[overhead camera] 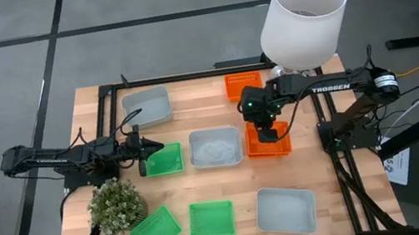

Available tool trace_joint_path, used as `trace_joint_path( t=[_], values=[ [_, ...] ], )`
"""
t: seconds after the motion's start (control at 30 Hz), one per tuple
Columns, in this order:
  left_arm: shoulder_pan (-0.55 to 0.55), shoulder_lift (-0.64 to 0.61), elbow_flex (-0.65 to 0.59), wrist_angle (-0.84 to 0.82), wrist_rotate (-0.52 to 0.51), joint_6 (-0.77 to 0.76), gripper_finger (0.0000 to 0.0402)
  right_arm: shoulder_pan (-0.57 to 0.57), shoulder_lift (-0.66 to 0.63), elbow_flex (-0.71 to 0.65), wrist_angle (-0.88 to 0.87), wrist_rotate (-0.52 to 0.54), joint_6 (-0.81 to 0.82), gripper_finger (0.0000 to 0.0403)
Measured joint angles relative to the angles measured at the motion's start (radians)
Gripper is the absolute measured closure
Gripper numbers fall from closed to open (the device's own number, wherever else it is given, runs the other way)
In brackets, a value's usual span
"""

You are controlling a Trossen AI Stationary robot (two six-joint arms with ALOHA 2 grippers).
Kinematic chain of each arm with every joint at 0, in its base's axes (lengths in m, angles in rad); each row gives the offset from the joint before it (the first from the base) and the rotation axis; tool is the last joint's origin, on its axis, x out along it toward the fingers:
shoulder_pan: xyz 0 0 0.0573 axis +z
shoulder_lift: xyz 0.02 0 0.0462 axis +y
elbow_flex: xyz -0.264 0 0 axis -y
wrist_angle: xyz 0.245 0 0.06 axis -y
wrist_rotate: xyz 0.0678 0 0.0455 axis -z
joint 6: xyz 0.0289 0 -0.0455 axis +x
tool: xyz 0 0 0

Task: Stack baskets by color
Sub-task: Stack the bottom orange bin on top of the middle orange bin

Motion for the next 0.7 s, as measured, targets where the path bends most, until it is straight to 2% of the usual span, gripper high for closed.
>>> trace_joint_path(
  t=[0.7],
  values=[
    [0.000, 0.000, 0.000, 0.000, 0.000, 0.000, 0.0380, 0.007, 0.004, -0.001, -0.017, 0.005, 0.046, 0.0403]
  ],
)
